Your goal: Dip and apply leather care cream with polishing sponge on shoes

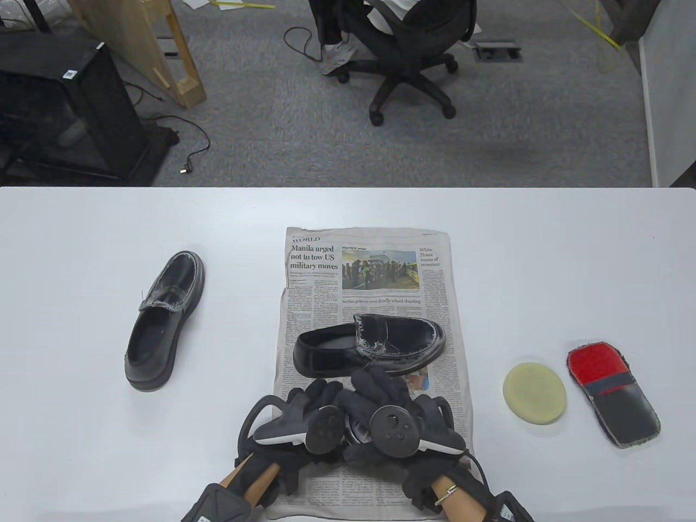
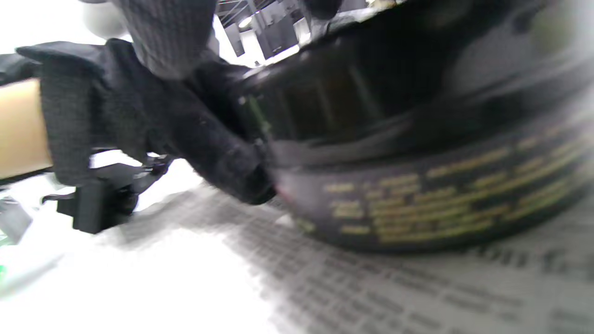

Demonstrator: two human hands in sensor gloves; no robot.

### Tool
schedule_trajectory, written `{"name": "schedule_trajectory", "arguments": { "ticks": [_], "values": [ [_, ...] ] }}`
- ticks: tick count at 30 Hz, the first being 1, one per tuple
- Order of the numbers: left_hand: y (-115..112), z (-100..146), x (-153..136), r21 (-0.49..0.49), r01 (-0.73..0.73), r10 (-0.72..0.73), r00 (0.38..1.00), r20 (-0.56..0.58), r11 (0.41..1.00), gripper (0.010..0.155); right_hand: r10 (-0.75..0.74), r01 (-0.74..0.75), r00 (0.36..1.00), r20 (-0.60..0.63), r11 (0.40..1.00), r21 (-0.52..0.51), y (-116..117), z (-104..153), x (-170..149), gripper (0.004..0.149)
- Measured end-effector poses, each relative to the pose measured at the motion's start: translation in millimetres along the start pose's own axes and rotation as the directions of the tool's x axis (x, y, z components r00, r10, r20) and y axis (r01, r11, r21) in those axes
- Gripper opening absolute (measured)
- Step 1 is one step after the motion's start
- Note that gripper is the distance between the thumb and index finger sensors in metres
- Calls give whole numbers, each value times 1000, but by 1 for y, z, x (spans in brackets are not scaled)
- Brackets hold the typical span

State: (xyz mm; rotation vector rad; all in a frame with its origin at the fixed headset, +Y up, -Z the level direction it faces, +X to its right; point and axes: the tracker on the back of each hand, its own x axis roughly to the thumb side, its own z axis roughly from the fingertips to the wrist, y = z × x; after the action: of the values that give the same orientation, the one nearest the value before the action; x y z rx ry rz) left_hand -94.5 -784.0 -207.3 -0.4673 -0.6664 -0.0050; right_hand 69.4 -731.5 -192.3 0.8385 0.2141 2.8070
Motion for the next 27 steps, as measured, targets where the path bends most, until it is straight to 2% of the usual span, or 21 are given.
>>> {"name": "schedule_trajectory", "arguments": {
  "ticks": [1,2,3,4,6,9,11,12,14,15,16,18,19,20,23,25,26,27],
  "values": [
    [0,0,0,0,3,-3,1000,0,1000,97,95,-94,995,-26,995,11,-2,1,1,106],
    [0,0,0,1,3,-3,1000,-1,1000,97,221,-216,973,-62,973,85,-4,2,1,110],
    [0,0,0,3,1,-1,1000,-1,1000,98,278,-262,958,-74,949,177,-3,3,0,112],
    [0,0,0,4,0,0,1000,-1,1000,98,250,-230,967,-55,942,243,2,4,0,113],
    [0,0,0,4,0,0,1000,-3,1000,99,207,-196,978,-41,964,178,3,1,1,114],
    [0,-1,0,3,2,-2,1000,-4,1000,100,34,-40,999,28,977,211,1,-2,0,102],
    [0,0,0,6,1,-1,1000,-4,1000,100,15,-25,999,43,974,224,0,-2,-1,95],
    [0,-1,0,7,0,0,1000,-4,1000,100,22,-29,999,34,976,216,0,-1,1,93],
    [0,-1,0,10,-6,6,1000,-4,1000,100,102,-104,995,21,971,215,1,3,7,111],
    [0,-1,0,8,-6,6,1000,-4,1000,99,218,-212,976,-7,954,214,0,6,10,113],
    [0,-1,-1,8,-5,5,1000,-3,1000,99,298,-286,954,-35,938,194,0,6,13,114],
    [0,-1,-1,9,-8,8,1000,-3,1000,99,291,-278,956,-27,935,221,6,2,15,113],
    [0,-1,-1,9,-7,7,1000,-3,1000,99,329,-315,944,-40,928,200,7,1,16,111],
    [0,-1,-1,9,-6,6,1000,-4,1000,99,318,-310,948,-16,931,192,5,1,16,108],
    [0,-1,-1,7,-10,10,1000,-3,1000,100,120,-132,990,70,972,195,0,4,11,93],
    [0,-1,-1,7,-9,9,1000,-3,1000,100,27,-41,997,72,979,199,-4,4,5,85],
    [0,-1,-1,7,-8,8,1000,-5,1000,100,-52,37,996,70,981,192,-3,5,3,94],
    [0,-1,-1,8,-6,6,1000,-6,1000,100,-49,42,998,35,984,175,-2,6,2,108]
  ]
}}
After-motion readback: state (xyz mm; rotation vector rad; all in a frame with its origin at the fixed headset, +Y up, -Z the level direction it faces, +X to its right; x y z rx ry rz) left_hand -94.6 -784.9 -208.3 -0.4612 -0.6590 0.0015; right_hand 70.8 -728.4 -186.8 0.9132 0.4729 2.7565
